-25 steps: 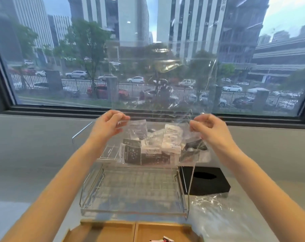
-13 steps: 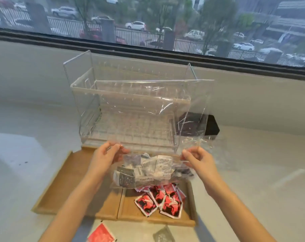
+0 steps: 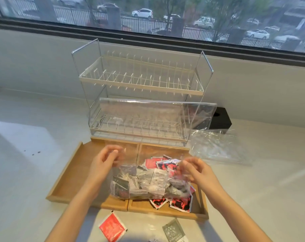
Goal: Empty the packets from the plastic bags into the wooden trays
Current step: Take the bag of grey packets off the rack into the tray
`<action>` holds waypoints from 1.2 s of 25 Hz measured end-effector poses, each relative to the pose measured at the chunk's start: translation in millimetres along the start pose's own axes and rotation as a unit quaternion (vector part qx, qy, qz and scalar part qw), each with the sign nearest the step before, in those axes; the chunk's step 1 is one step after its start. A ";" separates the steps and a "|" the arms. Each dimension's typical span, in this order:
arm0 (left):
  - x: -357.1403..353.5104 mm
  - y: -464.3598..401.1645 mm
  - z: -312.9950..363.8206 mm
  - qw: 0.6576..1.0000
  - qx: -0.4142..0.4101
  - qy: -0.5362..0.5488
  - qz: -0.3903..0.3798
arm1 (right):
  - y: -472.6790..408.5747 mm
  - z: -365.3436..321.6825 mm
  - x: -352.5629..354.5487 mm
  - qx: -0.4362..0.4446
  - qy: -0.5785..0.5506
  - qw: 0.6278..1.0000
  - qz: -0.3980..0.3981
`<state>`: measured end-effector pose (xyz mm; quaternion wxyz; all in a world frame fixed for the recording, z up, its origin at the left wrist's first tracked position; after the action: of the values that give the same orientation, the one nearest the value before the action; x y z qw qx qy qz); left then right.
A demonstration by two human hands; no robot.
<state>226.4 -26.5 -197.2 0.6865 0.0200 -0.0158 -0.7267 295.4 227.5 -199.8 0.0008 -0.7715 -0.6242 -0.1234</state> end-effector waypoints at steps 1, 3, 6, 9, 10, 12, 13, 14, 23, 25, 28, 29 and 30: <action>-0.5 0.1 6.9 1.000 -0.018 0.002 -0.013 | -0.1 -4.4 1.4 0.017 0.005 1.000 0.000; -1.2 -3.7 24.3 0.998 -0.062 0.003 -0.028 | -1.0 -17.2 5.6 0.056 0.000 0.998 -0.008; -1.4 -13.2 48.2 0.993 -0.115 0.008 -0.007 | -8.1 -36.3 19.0 0.081 -0.038 0.996 -0.012; -4.7 -22.3 55.5 0.992 -0.123 0.008 0.012 | -18.7 -49.9 32.4 0.087 -0.026 0.996 0.005; -8.6 -25.4 53.9 0.994 -0.107 -0.004 -0.001 | -22.3 -56.1 34.6 0.099 -0.012 0.995 0.015; -19.3 -29.7 48.3 0.995 -0.073 -0.051 -0.047 | -31.8 -77.1 35.7 0.166 0.068 0.982 0.060; -24.3 -31.1 46.0 0.994 -0.063 -0.067 -0.065 | -38.3 -91.7 31.8 0.213 0.139 0.964 0.076; -28.3 -30.5 44.5 0.993 -0.059 -0.073 -0.076 | -45.7 -106.3 21.9 0.255 0.223 0.939 0.065; -34.2 -24.5 54.3 0.991 -0.103 -0.078 -0.035 | -81.2 -140.4 -58.8 0.239 0.380 0.870 -0.203; -35.9 -22.9 57.6 0.991 -0.117 -0.049 -0.047 | -83.8 -143.8 -57.4 0.156 0.315 0.904 -0.243; -39.0 -18.7 64.0 0.987 -0.135 -0.043 -0.070 | -80.8 -145.2 -56.5 0.042 0.297 0.891 -0.341; -40.2 -16.8 66.0 0.985 -0.142 -0.050 -0.079 | -77.2 -144.7 -58.1 0.035 0.314 0.873 -0.371; -40.9 -15.1 67.8 0.984 -0.149 -0.058 -0.082 | -74.0 -142.9 -60.1 0.036 0.328 0.857 -0.396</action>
<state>210.2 14.9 -130.0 0.6180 -0.1235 0.0543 -0.7745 185.6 163.7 -84.1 0.1842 -0.3738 -0.8442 -0.3370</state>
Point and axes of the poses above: each hand's wrist, its own y-axis away from the middle knuckle, its own x-axis out of the back of the hand, z = x × y, the point moved 4 cm from there along -y, towards the middle knuckle, and after that the axes turned 3 degrees about y, right-handed, at the moved point
